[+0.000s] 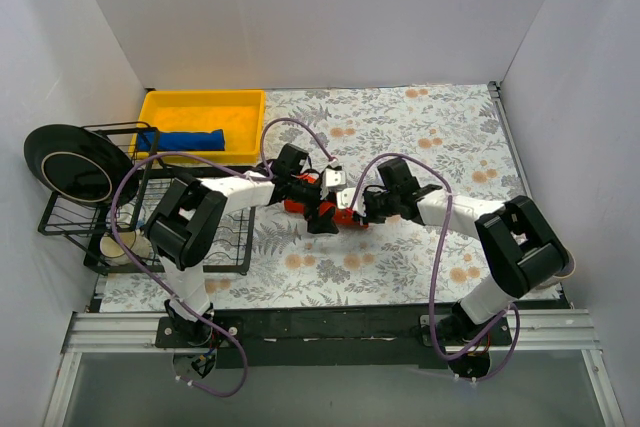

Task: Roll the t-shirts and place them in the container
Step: Pick up the T-shirt from the center of the board.

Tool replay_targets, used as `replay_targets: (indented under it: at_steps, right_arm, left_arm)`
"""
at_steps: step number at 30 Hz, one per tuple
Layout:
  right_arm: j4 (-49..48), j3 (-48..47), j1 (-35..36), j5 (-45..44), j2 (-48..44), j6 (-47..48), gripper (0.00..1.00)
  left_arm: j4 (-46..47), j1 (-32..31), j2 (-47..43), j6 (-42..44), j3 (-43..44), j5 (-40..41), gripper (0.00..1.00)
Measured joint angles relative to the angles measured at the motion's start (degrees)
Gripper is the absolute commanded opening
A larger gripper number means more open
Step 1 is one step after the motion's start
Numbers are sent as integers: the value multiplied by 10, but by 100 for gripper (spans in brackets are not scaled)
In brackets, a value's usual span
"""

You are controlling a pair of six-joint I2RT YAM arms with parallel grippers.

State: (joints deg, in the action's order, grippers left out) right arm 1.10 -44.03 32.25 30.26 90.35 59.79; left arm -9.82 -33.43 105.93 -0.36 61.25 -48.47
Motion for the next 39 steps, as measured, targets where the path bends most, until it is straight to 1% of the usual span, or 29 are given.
replay_targets:
  at_steps: [5, 9, 11, 14, 17, 19, 21, 24, 28, 30, 35, 39]
  right_arm:
    - [12, -12, 0, 5, 11, 22, 23]
    - [21, -19, -1, 0, 14, 20, 24]
    - [23, -22, -3, -3, 16, 21, 24]
    - [33, -28, -3, -5, 20, 22, 24]
    - [44, -35, -3, -5, 24, 26, 24]
    - [50, -40, -3, -5, 27, 28, 24]
    - [54, -42, -3, -5, 28, 31, 24]
    - [55, -42, -3, -5, 28, 35, 24]
    - [56, -42, -3, -5, 28, 37, 24]
    - [56, -42, -3, -5, 28, 37, 24]
    - [55, -42, -3, -5, 28, 36, 24]
    - [55, -41, -3, -5, 28, 35, 24]
  left_arm:
    - [56, 1, -9, -6, -23, 22, 98]
    - [38, 2, -10, -12, -6, 38, 98]
    - [21, 7, -19, -30, -1, 44, 98]
    - [7, 19, -52, -44, -8, 64, 98]
    - [16, 30, -112, -35, -44, 96, 98]
    - [21, 33, -131, -16, -54, 109, 98]
    - [23, 37, -122, 7, -45, 110, 98]
    - [5, 44, -75, 49, -9, 88, 98]
    - [-53, 53, -5, 129, 55, 45, 98]
    - [-80, 56, 14, 162, 73, 27, 98]
    - [-132, 54, 24, 245, 81, -4, 98]
    - [-133, 51, 24, 288, 72, -3, 98]
